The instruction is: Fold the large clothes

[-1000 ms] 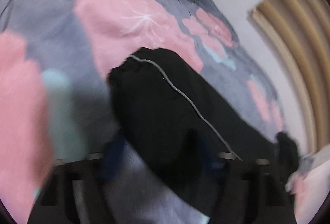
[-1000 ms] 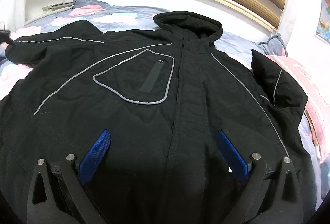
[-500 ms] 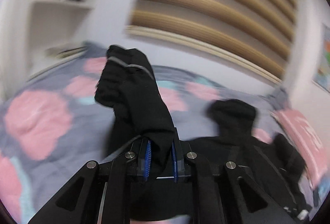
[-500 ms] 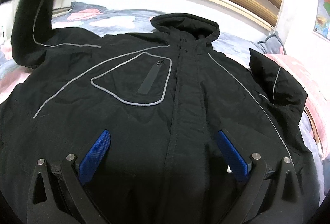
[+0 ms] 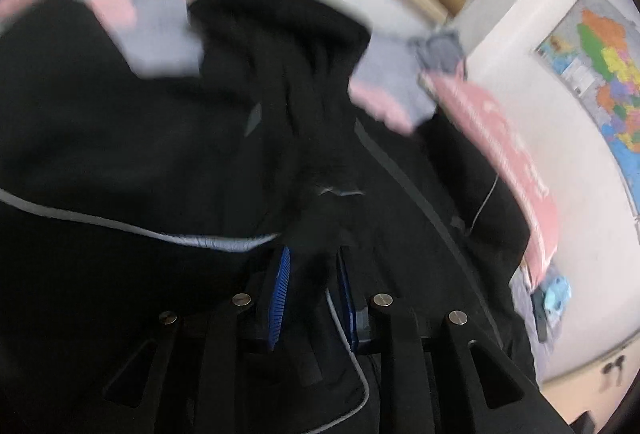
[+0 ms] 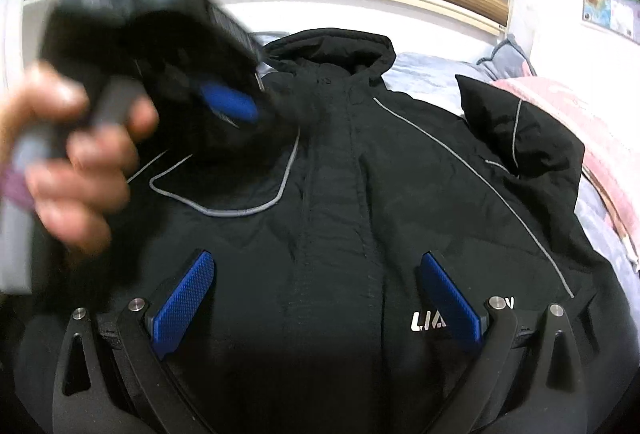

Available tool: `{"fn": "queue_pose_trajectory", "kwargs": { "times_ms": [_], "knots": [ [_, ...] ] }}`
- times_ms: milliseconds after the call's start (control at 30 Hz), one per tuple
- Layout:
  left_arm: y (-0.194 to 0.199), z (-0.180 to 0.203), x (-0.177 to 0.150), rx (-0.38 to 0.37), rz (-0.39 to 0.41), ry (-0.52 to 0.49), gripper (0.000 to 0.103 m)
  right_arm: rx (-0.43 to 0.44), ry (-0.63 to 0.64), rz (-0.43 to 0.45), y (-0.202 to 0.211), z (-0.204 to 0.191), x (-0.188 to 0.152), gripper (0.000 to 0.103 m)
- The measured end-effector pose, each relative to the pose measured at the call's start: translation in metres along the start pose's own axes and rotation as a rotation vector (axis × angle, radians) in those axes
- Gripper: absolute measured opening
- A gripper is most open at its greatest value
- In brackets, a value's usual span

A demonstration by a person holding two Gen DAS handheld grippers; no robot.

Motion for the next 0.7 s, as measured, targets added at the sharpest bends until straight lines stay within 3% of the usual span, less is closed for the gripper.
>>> {"fn": "queue_pose_trajectory", "kwargs": {
  "times_ms": [100,233,267,300,367,400,467,633,667,700],
  "knots": [
    [-0.011,0.007,-0.008,0.008,-0.011,-0.010,0.025,0.009,-0.021,-0.003,0.000,0.002,0.000,0.103],
    [0.027,0.030,-0.006,-0.002,0.028,-0.077,0.028,0.022,-0.046,-0.017,-0.002,0.006,0.000,0.103],
    [0.041,0.038,-0.002,0.030,0.052,-0.118,0.039,0.025,-0.051,-0.024,-0.002,0.006,0.000,0.103],
    [0.046,0.045,-0.001,0.074,0.077,-0.154,0.058,0.026,-0.055,-0.027,-0.003,0.007,0.000,0.103],
    [0.062,0.058,0.004,0.165,0.134,-0.228,0.077,0.025,-0.059,-0.028,-0.003,0.008,0.000,0.103],
    [0.062,0.063,0.007,0.195,0.148,-0.258,0.079,0.024,-0.057,-0.027,-0.003,0.008,0.000,0.103],
    [0.055,0.064,0.009,0.218,0.119,-0.292,0.079,0.024,-0.056,-0.026,-0.002,0.008,0.000,0.103],
    [-0.016,0.053,0.006,0.293,-0.091,-0.245,0.078,0.023,-0.104,0.002,0.011,0.020,0.005,0.103],
    [-0.026,0.050,0.004,0.328,-0.101,-0.254,0.071,0.024,-0.113,0.001,0.016,0.023,0.006,0.103],
    [-0.034,0.049,0.006,0.362,-0.105,-0.273,0.047,0.019,-0.119,-0.004,0.022,0.029,0.006,0.103]
  ]
}}
Point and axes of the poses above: each gripper's, at about its wrist camera, not at the fingertips, and y roughly against the way its jaws point, z to its right, x to its top, the point moved 6 cm from there along -y, roughly the way its jaws point, and after that the axes turned 4 degrees about -y, right-handed, at the moved point
